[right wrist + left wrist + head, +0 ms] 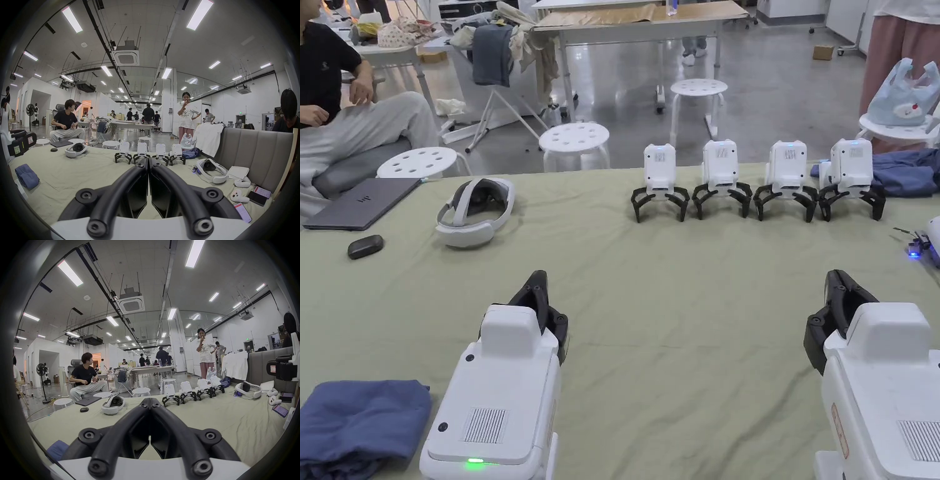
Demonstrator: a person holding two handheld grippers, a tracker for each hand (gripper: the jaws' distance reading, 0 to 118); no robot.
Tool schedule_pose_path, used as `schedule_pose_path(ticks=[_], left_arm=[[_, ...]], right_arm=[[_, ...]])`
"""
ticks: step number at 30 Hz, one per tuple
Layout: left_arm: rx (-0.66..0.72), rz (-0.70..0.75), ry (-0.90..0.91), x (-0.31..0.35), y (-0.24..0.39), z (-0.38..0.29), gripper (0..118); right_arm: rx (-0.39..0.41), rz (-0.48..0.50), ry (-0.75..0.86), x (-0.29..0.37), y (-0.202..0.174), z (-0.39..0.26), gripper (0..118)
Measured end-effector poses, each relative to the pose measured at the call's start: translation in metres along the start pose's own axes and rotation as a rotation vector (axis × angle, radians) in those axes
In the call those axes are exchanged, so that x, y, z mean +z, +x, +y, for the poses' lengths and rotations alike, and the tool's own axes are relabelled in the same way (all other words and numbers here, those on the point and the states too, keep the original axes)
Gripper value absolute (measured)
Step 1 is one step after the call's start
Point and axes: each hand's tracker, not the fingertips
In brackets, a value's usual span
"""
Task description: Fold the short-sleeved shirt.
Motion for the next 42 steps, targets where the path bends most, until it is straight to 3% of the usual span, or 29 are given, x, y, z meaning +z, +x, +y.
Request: schedule_pose_path(ticks=[42], left_arm=[[-0.009, 0.012, -0.025, -0.0004, -0.0103, -0.0059, 0]], right_arm=[[0.007, 0.008, -0.005, 0.0013, -0.001, 0.0001, 5]])
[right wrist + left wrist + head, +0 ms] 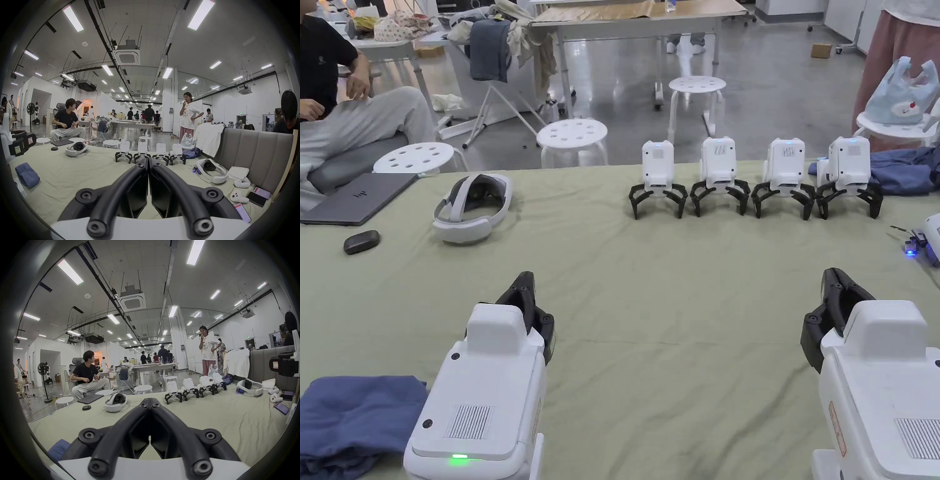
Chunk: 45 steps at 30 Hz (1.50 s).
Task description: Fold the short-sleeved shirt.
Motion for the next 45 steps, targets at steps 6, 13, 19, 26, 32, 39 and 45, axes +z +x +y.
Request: schedule_pose_path(ticks=[6, 13, 19, 26, 32, 39, 45], left_arm=[[0.001, 0.003, -0.002, 0.0004, -0.0008, -0.0004, 0], [-0.003, 0.004, -0.001, 0.0009, -0.0014, -0.0009, 0], [-0.005, 0.007, -0.002, 0.0008, -0.0025, -0.0013, 0], [-0.012, 0.008, -0.003, 0.0011, -0.0029, -0.0011, 0], [-0.004, 0.011, -0.009, 0.0006, -0.0042, -0.0018, 0], [-0.009, 0.008, -0.008, -0.0002, -0.0041, -0.0014, 0], [-0.006, 0.007, -0.009, -0.0007, -0.0051, -0.0015, 0]], right_arm=[[0.0, 0.001, 0.0, 0.0005, 0.0002, 0.0001, 5], [0.003, 0.003, -0.001, 0.0002, -0.0001, 0.0003, 5], [0.002, 0.003, -0.001, 0.0001, -0.0001, 0.0006, 4], [0.003, 0.006, -0.001, 0.0002, -0.001, 0.0004, 5], [0.0, 0.005, -0.001, 0.0008, -0.0009, 0.0005, 5], [-0.001, 0.005, 0.0, 0.0006, -0.0009, 0.0014, 5], [0.0, 0.005, 0.0, 0.0003, -0.0009, 0.0012, 5]])
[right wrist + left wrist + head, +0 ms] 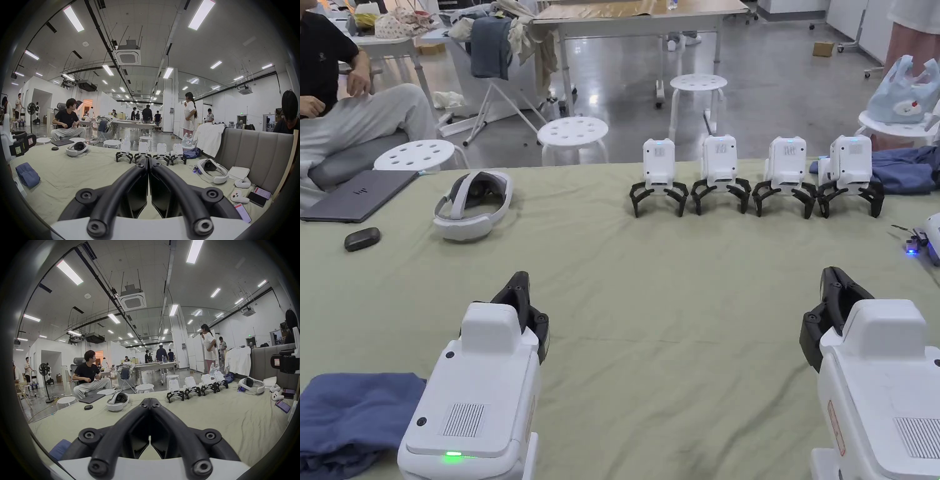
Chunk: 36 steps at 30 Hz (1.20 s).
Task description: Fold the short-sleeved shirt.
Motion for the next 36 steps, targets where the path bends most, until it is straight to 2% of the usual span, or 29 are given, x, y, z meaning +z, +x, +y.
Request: schedule_pose_path(ticks=[22, 23, 25, 26, 28, 29, 30, 32, 36], left_arm=[[-0.012, -0.003, 0.005, 0.0013, 0.0007, -0.0009, 0], [-0.007, -0.004, 0.01, 0.0016, 0.0002, -0.0011, 6], [0.005, -0.001, 0.007, 0.001, -0.0007, -0.0007, 26], [0.012, 0.001, 0.002, -0.0001, -0.001, -0.0003, 49], [0.019, 0.007, -0.005, -0.0015, -0.0019, 0.0003, 86], [0.022, 0.013, -0.007, -0.0023, -0.0019, 0.0005, 110], [0.026, 0.017, -0.006, -0.0025, -0.0019, 0.0006, 118], [0.045, -0.019, 0.045, 0.0012, -0.0011, 0.0002, 118], [0.018, -0.001, 0.002, 0.0001, 0.0008, -0.0006, 118]], right_arm=[[-0.006, -0.006, -0.007, 0.0002, 0.0013, -0.0007, 5], [-0.012, -0.006, -0.007, 0.0003, 0.0021, -0.0011, 6], [-0.02, -0.006, -0.012, -0.0002, 0.0024, -0.001, 21], [-0.021, -0.006, -0.013, -0.0006, 0.0029, -0.0015, 34], [-0.026, -0.008, -0.012, -0.0007, 0.0033, -0.0018, 58], [-0.029, -0.009, -0.015, -0.0009, 0.0033, -0.0016, 73], [-0.031, -0.01, -0.016, -0.0012, 0.0033, -0.0016, 86], [-0.031, -0.016, -0.016, -0.0016, 0.0032, -0.0016, 110], [-0.035, -0.014, -0.011, -0.0002, 0.0028, -0.0017, 113]])
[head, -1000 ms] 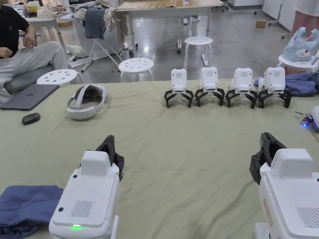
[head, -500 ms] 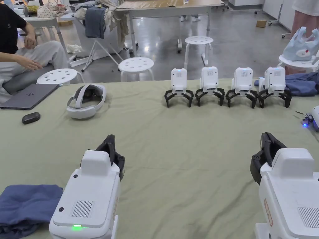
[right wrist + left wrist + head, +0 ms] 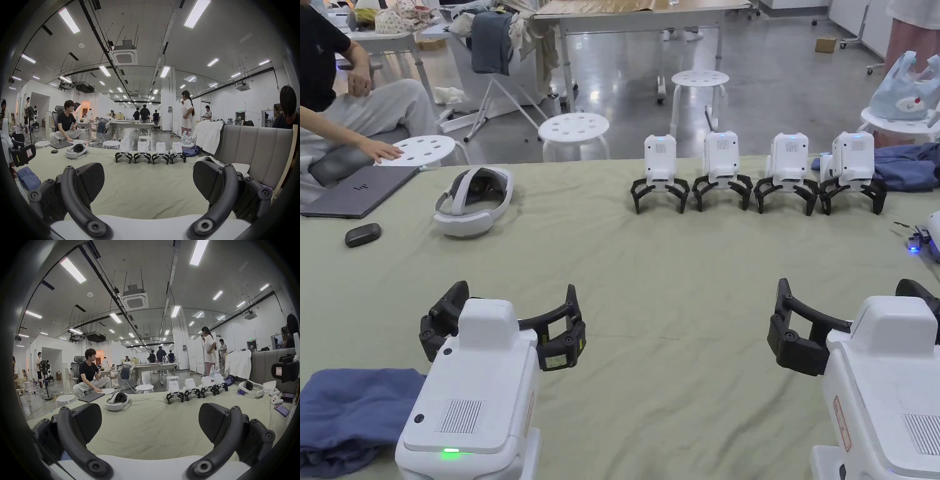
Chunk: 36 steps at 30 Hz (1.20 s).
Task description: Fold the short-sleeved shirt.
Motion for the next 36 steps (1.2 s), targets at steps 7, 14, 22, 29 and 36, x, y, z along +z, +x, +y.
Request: schedule_pose_path(ticks=[7, 14, 22, 29, 36], left_arm=[[0.007, 0.006, -0.006, 0.0011, 0.0004, -0.0019, 118], [0.007, 0.014, -0.001, 0.0018, -0.0011, 0.0007, 118], [0.003, 0.01, -0.002, 0.0019, -0.0016, 0.0015, 118], [-0.007, 0.011, -0.002, 0.0016, -0.0023, 0.002, 118], [-0.003, 0.01, -0.003, 0.001, -0.0024, 0.0023, 118]], right_arm=[[-0.012, 0.009, -0.005, 0.0016, -0.0009, 0.0003, 118], [-0.033, 0.016, -0.021, 0.0023, -0.0002, 0.0051, 118], [-0.034, 0.013, -0.016, 0.0031, 0.0016, 0.0073, 118], [-0.027, 0.014, -0.012, 0.0025, 0.0009, 0.0076, 118], [-0.023, 0.015, -0.012, 0.0021, 0.0004, 0.0083, 118]])
